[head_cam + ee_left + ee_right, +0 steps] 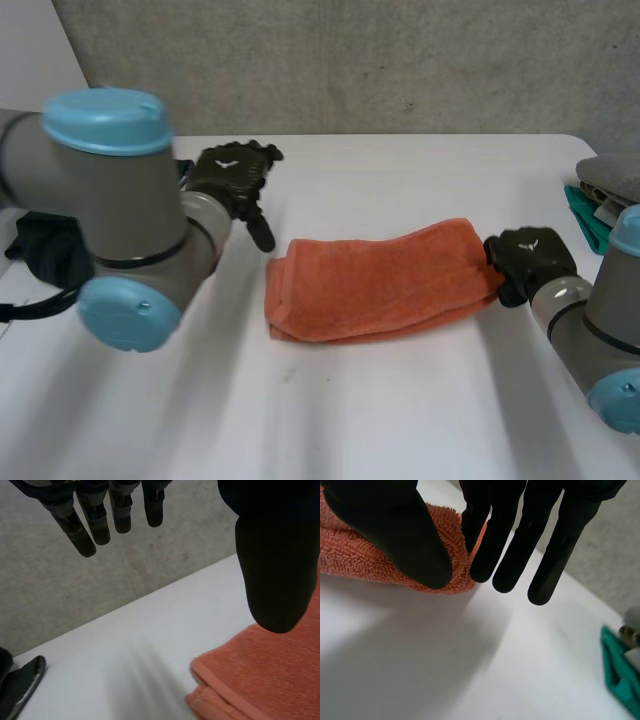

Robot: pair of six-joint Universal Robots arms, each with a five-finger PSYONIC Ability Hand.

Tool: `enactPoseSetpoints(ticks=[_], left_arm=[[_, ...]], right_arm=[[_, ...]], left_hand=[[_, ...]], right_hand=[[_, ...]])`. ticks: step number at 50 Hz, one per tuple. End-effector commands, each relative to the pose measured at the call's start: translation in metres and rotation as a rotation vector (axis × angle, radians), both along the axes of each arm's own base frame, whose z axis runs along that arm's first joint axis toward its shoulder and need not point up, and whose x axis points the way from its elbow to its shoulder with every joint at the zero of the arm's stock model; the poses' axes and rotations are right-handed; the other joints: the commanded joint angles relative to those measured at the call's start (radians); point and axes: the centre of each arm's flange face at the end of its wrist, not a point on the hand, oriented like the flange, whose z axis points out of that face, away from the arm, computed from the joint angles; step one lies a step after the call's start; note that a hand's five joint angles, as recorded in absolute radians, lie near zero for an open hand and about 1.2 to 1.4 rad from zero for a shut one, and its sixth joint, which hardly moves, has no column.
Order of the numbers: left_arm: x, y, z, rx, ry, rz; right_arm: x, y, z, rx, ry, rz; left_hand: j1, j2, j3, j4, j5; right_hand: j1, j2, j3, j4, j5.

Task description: Fold the laundry.

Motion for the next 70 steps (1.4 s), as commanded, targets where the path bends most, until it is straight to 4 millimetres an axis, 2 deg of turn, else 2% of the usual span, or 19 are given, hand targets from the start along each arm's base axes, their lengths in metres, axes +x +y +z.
enactPoseSetpoints(ticks=[1,6,11,16,21,22,23,25,29,30,33,38,42,44,48,53,57,61,70], left_arm=[[0.033,-0.011,0.001,0.014,0.033,0.020],[0.044,-0.010,-0.002,0.024,0.041,0.008],[0.047,-0.006,-0.003,0.031,0.045,-0.003],[0.047,-0.007,-0.004,0.031,0.045,0.000],[0.045,-0.012,-0.002,0.015,0.047,-0.001],[0.044,-0.014,-0.001,0.009,0.050,-0.002],[0.041,-0.017,0.001,-0.002,0.055,-0.006],[0.038,-0.019,0.003,-0.011,0.059,-0.013],[0.022,-0.021,0.009,-0.037,0.078,-0.043],[0.012,-0.018,0.011,-0.042,0.086,-0.069],[-0.007,-0.011,0.012,-0.044,0.103,-0.119],[-0.060,0.021,0.002,-0.010,0.122,-0.292],[-0.089,0.033,-0.015,0.026,0.102,-0.372],[-0.093,0.032,-0.025,0.051,0.076,-0.363],[-0.087,0.023,-0.050,0.137,-0.032,-0.258],[-0.063,0.011,-0.075,0.229,-0.161,-0.107],[-0.050,0.007,-0.083,0.244,-0.218,-0.061],[-0.034,0.000,-0.076,0.209,-0.248,0.013],[-0.027,0.007,-0.094,0.220,-0.345,-0.046]], right_arm=[[0.048,0.011,0.024,-0.112,0.014,0.166],[0.108,0.040,0.027,-0.162,-0.044,0.420],[0.162,0.071,0.003,-0.105,-0.106,0.632],[0.181,0.082,-0.012,-0.027,-0.120,0.668],[0.186,0.067,0.011,-0.047,-0.238,0.614],[0.185,0.063,0.013,-0.042,-0.262,0.592],[0.184,0.056,0.018,-0.032,-0.309,0.549],[0.179,0.051,0.020,-0.009,-0.336,0.496],[0.150,0.027,0.024,0.026,-0.315,0.324],[0.134,0.018,0.028,0.039,-0.300,0.255],[0.113,0.009,0.035,0.059,-0.290,0.167],[0.073,-0.009,0.039,0.112,-0.319,-0.002],[0.062,-0.015,0.039,0.138,-0.362,-0.049],[0.063,-0.016,0.038,0.145,-0.367,-0.048],[0.071,-0.013,0.034,0.170,-0.357,0.002],[0.095,0.000,0.028,0.217,-0.345,0.128],[0.115,0.010,0.017,0.245,-0.326,0.196],[0.131,0.021,0.005,0.279,-0.292,0.238],[0.143,0.022,-0.018,0.259,-0.178,0.237]], left_hand=[[-0.011,-0.029,-0.032,-0.026,-0.049],[-0.011,-0.029,-0.032,-0.026,-0.049],[-0.011,-0.029,-0.032,-0.026,-0.049],[-0.011,-0.029,-0.032,-0.026,-0.049],[-0.011,-0.029,-0.032,-0.026,-0.049],[-0.011,-0.029,-0.032,-0.026,-0.049],[-0.011,-0.029,-0.032,-0.026,-0.049],[-0.011,-0.029,-0.032,-0.026,-0.049],[-0.011,-0.029,-0.032,-0.026,-0.049],[-0.011,-0.029,-0.032,-0.026,-0.049],[-0.011,-0.029,-0.032,-0.026,-0.049],[-0.011,-0.029,-0.032,-0.026,-0.049],[-0.011,-0.029,-0.032,-0.026,-0.049],[-0.011,-0.029,-0.032,-0.026,-0.049],[-0.011,-0.029,-0.032,-0.026,-0.049],[-0.011,-0.029,-0.032,-0.026,-0.049],[-0.011,-0.029,-0.032,-0.026,-0.049],[-0.011,-0.029,-0.032,-0.026,-0.049],[-0.011,-0.029,-0.032,-0.026,-0.049]], right_hand=[[0.447,0.221,0.213,0.203,0.229],[0.447,0.221,0.213,0.203,0.229],[0.447,0.221,0.213,0.203,0.229],[0.447,0.221,0.213,0.203,0.229],[0.363,0.136,0.129,0.119,0.144],[0.054,-0.172,-0.180,-0.190,-0.165],[-0.737,-0.963,-0.971,-0.981,-0.956],[-0.774,-1.001,-1.009,-1.018,-0.993],[-0.774,-1.001,-1.009,-1.018,-0.993],[-0.774,-1.001,-1.009,-1.018,-0.993],[-0.774,-1.001,-1.009,-1.018,-0.993],[-0.774,-1.001,-1.009,-1.018,-0.993],[-0.774,-1.001,-1.009,-1.018,-0.993],[-0.774,-1.001,-1.009,-1.018,-0.993],[-0.774,-1.001,-1.009,-1.018,-0.993],[-0.774,-1.001,-1.009,-1.018,-0.993],[-0.774,-1.001,-1.009,-1.018,-0.993],[-0.774,-1.001,-1.009,-1.018,-0.993],[-0.774,-1.001,-1.009,-1.018,-0.993]])
